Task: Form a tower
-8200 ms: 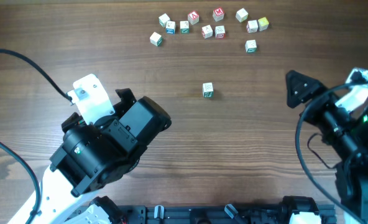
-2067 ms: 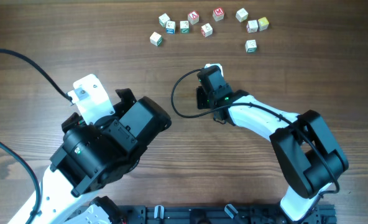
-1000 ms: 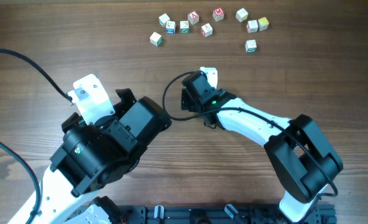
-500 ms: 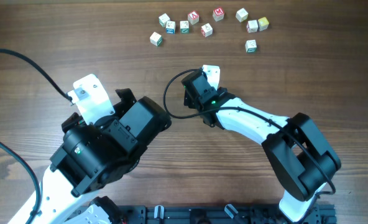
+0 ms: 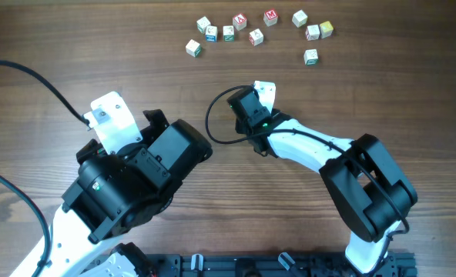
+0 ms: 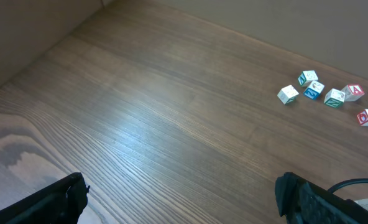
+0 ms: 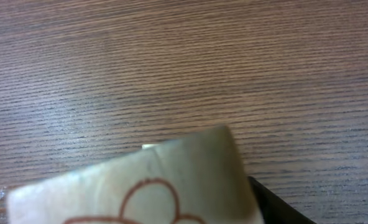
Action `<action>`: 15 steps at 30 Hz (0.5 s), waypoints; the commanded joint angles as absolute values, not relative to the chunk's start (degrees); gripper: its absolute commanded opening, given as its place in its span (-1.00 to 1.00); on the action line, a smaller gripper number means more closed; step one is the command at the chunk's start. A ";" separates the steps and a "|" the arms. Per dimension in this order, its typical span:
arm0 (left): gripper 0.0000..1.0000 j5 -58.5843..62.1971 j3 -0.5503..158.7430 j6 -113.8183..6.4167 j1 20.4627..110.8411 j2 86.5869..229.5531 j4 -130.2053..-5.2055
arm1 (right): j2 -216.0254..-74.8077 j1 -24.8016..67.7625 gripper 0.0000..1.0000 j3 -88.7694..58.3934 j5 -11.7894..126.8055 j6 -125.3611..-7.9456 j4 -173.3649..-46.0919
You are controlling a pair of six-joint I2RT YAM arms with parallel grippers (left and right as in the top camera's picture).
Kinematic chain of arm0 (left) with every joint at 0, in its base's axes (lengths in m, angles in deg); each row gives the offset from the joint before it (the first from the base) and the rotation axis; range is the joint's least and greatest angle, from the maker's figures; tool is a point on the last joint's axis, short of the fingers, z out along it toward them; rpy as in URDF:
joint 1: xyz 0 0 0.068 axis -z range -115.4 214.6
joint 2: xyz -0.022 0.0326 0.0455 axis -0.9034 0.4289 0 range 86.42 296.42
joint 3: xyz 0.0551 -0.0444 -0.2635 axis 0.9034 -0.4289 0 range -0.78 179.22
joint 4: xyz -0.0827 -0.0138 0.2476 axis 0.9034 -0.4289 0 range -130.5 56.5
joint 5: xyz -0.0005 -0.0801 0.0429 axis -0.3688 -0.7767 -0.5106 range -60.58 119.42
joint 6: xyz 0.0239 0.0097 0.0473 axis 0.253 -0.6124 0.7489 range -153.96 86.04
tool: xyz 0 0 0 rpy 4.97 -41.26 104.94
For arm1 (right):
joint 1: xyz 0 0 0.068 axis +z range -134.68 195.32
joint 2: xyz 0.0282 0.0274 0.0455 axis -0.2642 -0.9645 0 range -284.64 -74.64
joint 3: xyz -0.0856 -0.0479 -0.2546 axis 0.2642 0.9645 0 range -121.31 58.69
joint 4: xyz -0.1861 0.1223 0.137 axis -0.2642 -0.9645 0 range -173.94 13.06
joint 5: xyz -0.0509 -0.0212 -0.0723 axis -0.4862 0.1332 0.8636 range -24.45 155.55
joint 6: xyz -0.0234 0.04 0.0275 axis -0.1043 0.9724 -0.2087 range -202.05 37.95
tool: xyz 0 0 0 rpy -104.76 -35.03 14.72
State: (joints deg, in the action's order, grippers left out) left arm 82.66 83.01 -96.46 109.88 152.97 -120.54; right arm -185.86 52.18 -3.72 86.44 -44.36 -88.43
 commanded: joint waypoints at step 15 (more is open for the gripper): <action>1.00 82.79 82.79 -97.43 109.81 153.18 -120.61 | -186.89 52.00 -0.38 -5.21 87.79 -44.16 -88.17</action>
State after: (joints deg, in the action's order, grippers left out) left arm 82.66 82.99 -96.46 109.88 152.97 -120.54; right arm -185.86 52.18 -3.72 86.61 -44.36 -88.41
